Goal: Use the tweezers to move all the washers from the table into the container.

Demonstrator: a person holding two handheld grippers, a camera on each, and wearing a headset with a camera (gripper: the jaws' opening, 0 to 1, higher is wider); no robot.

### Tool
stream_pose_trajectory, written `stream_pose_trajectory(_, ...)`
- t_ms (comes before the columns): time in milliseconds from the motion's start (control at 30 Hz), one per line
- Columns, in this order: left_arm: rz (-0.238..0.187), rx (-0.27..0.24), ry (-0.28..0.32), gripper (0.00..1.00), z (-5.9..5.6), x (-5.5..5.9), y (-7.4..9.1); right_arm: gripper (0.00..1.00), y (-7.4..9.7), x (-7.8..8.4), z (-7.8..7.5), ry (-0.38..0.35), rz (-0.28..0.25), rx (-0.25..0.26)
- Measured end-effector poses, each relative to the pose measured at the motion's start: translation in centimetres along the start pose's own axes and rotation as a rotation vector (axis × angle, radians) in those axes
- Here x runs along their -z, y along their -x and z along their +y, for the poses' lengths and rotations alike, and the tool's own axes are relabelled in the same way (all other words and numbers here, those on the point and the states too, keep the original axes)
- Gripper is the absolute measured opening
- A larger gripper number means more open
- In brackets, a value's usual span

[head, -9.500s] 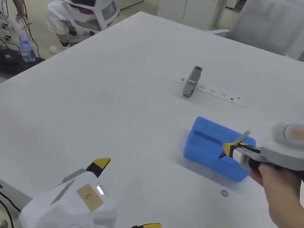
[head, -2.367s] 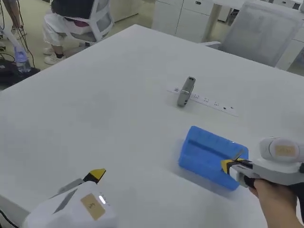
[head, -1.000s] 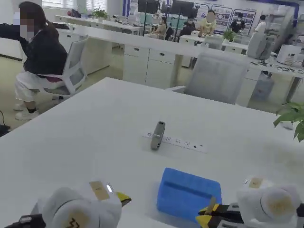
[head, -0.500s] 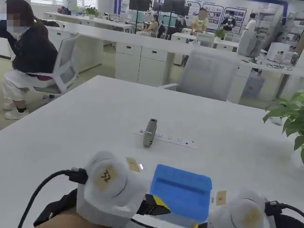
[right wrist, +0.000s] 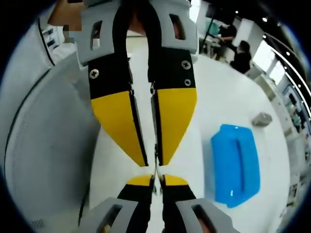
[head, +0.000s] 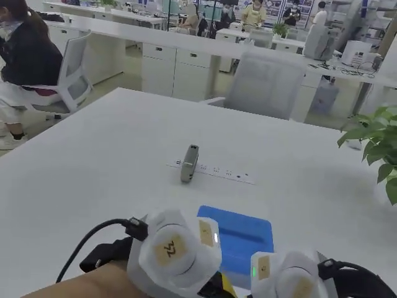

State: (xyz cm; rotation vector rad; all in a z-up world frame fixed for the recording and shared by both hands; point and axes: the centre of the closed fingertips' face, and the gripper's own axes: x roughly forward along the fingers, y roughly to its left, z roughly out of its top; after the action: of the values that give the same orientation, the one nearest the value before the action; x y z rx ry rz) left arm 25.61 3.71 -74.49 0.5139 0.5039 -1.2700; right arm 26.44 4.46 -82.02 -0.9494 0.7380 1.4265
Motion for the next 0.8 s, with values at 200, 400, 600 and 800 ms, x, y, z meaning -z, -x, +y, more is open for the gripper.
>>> stream_pose_trajectory(200, 0.079, -0.006, -0.133, 0.00, 1.1, 1.4, -1.1, 0.04, -0.5, 1.4, -1.2, -0.036, 0.039, 0.031)
stream_pose_trajectory(400, 0.137, -0.007, -0.178, 0.00, 2.1, 3.7, -2.8, 0.05, -1.5, 2.6, -2.1, -0.191, 0.017, 0.073)
stream_pose_trajectory(600, 0.196, -0.018, -0.129, 0.00, 3.2, 6.2, -3.8, 0.08, -1.8, 3.2, -3.1, -0.369, -0.054, 0.131)
stream_pose_trajectory(800, 0.236, 0.005, -0.153, 0.00, 3.3, 8.0, -4.2, 0.17, 0.2, 4.5, -2.5, -0.537, -0.139, 0.224)
